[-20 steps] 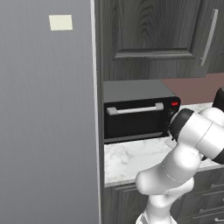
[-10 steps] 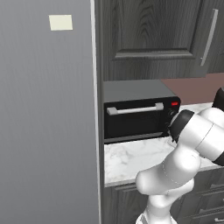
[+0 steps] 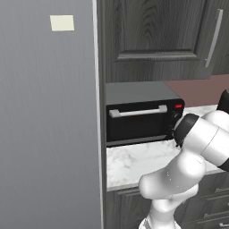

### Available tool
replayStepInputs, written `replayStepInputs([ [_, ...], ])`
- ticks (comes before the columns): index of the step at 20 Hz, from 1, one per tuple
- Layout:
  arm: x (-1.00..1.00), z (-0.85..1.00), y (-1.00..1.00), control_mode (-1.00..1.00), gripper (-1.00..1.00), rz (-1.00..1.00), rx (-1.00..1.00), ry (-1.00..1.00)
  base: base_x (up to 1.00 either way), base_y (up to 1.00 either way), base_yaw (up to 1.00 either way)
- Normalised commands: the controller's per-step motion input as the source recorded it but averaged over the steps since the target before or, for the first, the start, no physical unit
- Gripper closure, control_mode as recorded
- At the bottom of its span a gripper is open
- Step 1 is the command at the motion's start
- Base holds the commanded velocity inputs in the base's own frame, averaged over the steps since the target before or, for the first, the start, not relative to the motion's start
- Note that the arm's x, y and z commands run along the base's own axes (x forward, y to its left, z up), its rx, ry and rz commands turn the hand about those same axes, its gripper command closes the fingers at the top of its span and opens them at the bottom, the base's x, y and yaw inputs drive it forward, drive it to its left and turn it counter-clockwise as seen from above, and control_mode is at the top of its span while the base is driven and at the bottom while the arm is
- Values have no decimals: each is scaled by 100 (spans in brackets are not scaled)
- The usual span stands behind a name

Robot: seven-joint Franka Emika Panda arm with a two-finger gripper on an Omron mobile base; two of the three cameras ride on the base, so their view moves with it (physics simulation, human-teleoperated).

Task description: Pull the toaster oven rack outwards. Pick up the baguette from the plate and place it on the toaster oven rack. Close the toaster oven door fully and set the temperature to the lowest setting.

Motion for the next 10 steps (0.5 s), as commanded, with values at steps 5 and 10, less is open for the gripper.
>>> replayStepInputs([
  [5, 0, -26, 0, -100, 100, 0, -5, -16, 0, 0, 0],
  [10, 0, -12, 0, -100, 100, 0, -7, -27, 0, 0, 0],
])
